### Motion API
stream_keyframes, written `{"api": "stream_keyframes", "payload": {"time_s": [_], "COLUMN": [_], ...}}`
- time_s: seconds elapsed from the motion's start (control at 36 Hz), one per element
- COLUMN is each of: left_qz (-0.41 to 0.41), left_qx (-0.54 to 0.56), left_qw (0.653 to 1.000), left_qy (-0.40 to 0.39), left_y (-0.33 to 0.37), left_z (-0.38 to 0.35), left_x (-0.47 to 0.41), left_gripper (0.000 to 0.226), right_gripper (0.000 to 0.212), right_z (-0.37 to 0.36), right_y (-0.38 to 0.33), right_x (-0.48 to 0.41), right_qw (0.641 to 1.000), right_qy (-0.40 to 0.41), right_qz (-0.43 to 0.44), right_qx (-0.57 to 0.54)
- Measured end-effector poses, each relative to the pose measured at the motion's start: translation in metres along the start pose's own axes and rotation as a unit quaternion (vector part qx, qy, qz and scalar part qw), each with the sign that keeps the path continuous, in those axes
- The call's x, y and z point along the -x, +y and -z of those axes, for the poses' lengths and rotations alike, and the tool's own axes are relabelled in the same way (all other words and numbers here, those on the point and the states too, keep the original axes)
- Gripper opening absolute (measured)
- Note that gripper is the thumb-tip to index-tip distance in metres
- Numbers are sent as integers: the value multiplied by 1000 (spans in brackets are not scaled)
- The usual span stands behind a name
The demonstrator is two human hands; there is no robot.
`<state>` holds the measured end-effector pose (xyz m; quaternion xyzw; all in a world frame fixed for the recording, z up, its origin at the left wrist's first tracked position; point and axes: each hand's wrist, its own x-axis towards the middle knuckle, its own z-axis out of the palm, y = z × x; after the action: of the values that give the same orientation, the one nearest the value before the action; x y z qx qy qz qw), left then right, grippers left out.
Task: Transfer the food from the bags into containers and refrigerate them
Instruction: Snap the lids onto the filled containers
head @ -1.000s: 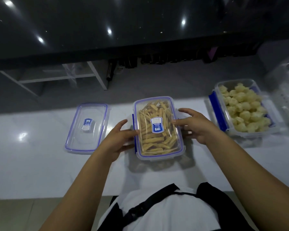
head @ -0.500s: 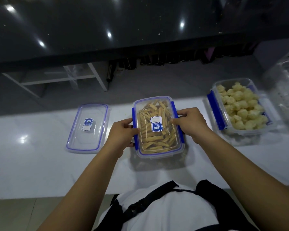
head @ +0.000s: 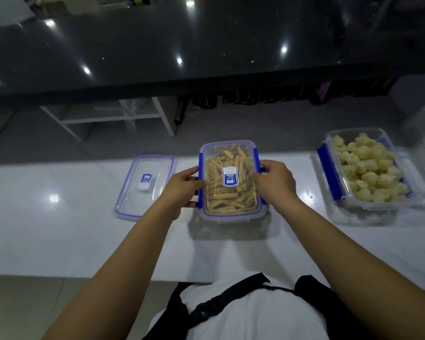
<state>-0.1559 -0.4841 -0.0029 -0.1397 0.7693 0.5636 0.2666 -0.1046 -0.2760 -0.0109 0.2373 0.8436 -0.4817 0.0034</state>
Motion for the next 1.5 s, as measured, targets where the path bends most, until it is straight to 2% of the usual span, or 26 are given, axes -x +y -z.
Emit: {"api": "stream_keyframes", "payload": {"time_s": [0.06,0.11,0.17,0.19,0.25,0.33,0.47,0.67,0.78,0.83,0.89,0.92,0.97,1.03,1.14,1.19,1.25,1.31,1.39,1.5], "left_qz": [-11,-43,-91,-100,-70,18,50,19,-47,-105,-168,-198,-249,-281,-296,-277,-218,-158,-122,-136], "left_qx": [-19,-70,-177,-257,-397,-473,-480,-489,-439,-387,-337,-319,-300,-289,-267,-209,-95,-12,22,-10], "left_qw": [1000,995,969,944,890,859,861,857,881,901,916,919,917,914,915,927,942,938,934,932], "left_qy": [-1,54,146,182,213,196,160,164,174,167,137,118,78,34,-69,-143,-235,-308,-335,-335], "left_y": [-4,-14,-27,-33,-45,-59,-68,-69,-57,-46,-35,-28,-18,-12,-11,-14,-16,-19,-27,-26], "left_z": [2,10,27,38,61,87,103,111,114,110,100,94,79,63,42,35,23,7,-17,-43], "left_x": [0,-1,-2,-2,-5,-16,-32,-38,-20,-2,23,37,64,84,100,98,97,101,108,110], "left_gripper": [52,54,64,74,99,124,134,130,125,123,121,121,120,120,125,124,105,77,55,54], "right_gripper": [51,61,60,61,66,71,73,75,70,64,54,51,49,47,50,54,62,64,60,56], "right_z": [-9,-17,-26,-31,-41,-52,-57,-60,-56,-52,-49,-48,-47,-46,-37,-30,-21,-9,11,40], "right_y": [3,2,0,-1,2,14,15,14,0,-16,-33,-44,-62,-75,-81,-76,-69,-59,-34,6], "right_x": [4,14,23,28,34,35,39,41,46,60,83,97,121,140,170,183,194,201,207,202], "right_qw": [991,966,944,935,917,883,890,900,909,947,982,991,973,944,919,907,899,894,900,905], "right_qy": [11,32,26,11,-37,-80,-54,-53,-47,-7,55,59,45,73,194,243,287,321,348,372], "right_qz": [64,153,223,241,246,226,215,190,170,153,147,122,55,22,-6,-25,-43,-56,-64,-73], "right_qx": [115,205,242,260,311,403,399,389,377,282,106,-9,-220,-321,-343,-343,-329,-307,-256,-193]}}
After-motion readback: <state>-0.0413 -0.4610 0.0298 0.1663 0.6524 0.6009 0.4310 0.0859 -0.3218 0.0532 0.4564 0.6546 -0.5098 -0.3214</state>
